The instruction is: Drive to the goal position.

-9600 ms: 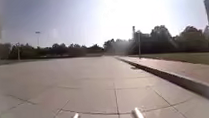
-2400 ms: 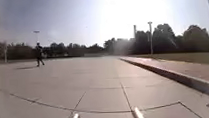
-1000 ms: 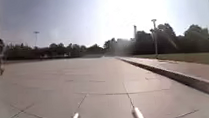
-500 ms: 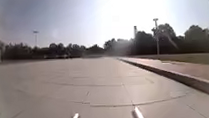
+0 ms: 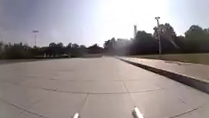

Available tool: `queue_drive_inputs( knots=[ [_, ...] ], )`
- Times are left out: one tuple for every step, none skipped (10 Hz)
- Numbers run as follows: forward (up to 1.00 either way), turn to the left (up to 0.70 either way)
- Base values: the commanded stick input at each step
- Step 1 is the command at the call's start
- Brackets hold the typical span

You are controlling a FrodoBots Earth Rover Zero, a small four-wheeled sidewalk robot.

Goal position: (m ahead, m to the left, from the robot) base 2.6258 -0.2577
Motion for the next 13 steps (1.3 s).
queue_drive_inputs(
  knots=[
    [0.70, 0.00],
    [0.70, 0.00],
    [0.70, 0.00],
    [0.70, 0.00],
    [0.70, 0.00],
    [0.70, 0.00],
    [0.70, 0.00],
    [0.70, 0.00],
    [0.70, 0.00],
    [0.70, 0.00],
    [0.70, 0.00],
    [0.70, 0.00],
    [0.70, 0.00]
  ],
)
